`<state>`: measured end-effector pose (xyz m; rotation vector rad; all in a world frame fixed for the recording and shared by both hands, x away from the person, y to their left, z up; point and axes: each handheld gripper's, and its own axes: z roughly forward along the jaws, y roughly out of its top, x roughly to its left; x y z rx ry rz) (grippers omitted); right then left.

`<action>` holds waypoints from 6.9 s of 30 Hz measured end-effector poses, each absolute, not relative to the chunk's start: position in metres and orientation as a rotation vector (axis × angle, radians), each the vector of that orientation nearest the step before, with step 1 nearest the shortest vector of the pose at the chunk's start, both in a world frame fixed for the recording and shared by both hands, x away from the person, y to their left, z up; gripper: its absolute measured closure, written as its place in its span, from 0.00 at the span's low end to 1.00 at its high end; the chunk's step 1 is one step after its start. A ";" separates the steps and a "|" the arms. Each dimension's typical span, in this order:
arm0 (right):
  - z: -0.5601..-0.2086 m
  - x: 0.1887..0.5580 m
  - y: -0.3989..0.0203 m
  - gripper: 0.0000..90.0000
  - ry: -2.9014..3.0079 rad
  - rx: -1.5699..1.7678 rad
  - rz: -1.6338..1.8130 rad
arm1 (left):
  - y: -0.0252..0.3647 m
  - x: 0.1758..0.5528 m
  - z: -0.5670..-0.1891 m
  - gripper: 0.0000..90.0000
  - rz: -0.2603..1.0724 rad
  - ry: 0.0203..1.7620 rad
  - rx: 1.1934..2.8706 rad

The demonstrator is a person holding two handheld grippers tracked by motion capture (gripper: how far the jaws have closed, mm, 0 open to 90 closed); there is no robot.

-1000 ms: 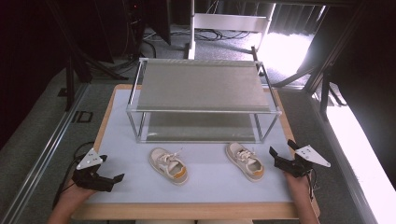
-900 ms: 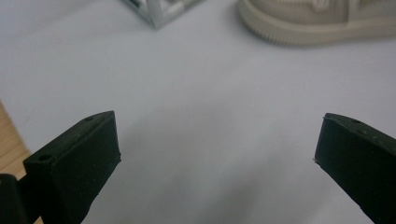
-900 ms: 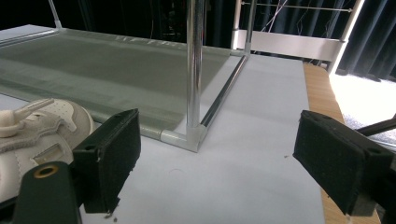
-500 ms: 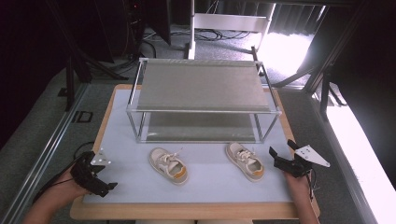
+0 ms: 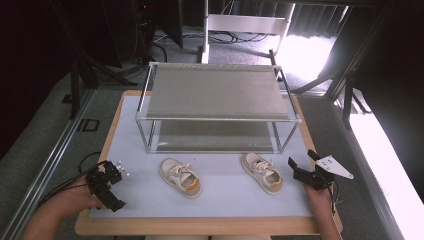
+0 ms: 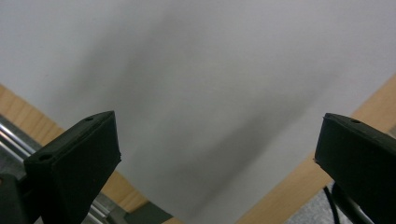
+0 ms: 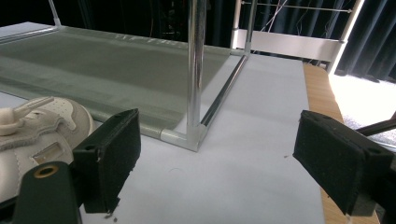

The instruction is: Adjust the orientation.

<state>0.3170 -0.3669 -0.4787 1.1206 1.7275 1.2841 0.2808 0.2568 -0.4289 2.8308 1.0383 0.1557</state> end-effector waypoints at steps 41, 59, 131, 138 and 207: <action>-0.479 0.317 -0.368 0.16 1.719 1.125 1.297 | 0.114 0.287 -0.368 0.00 0.064 0.558 2.842; -0.479 0.316 -0.368 0.16 1.719 1.123 1.300 | 0.053 0.304 -0.376 0.15 -0.017 0.443 2.875; -0.479 0.316 -0.368 0.17 1.747 1.086 1.312 | -0.001 0.323 -0.404 0.61 -0.094 0.175 2.978; -0.479 0.317 -0.366 0.16 1.777 1.073 1.305 | -0.003 0.321 -0.406 0.56 -0.110 0.190 2.979; -0.367 0.318 -0.259 0.36 2.993 0.036 0.083 | -0.008 0.320 -0.410 0.55 -0.228 0.185 3.008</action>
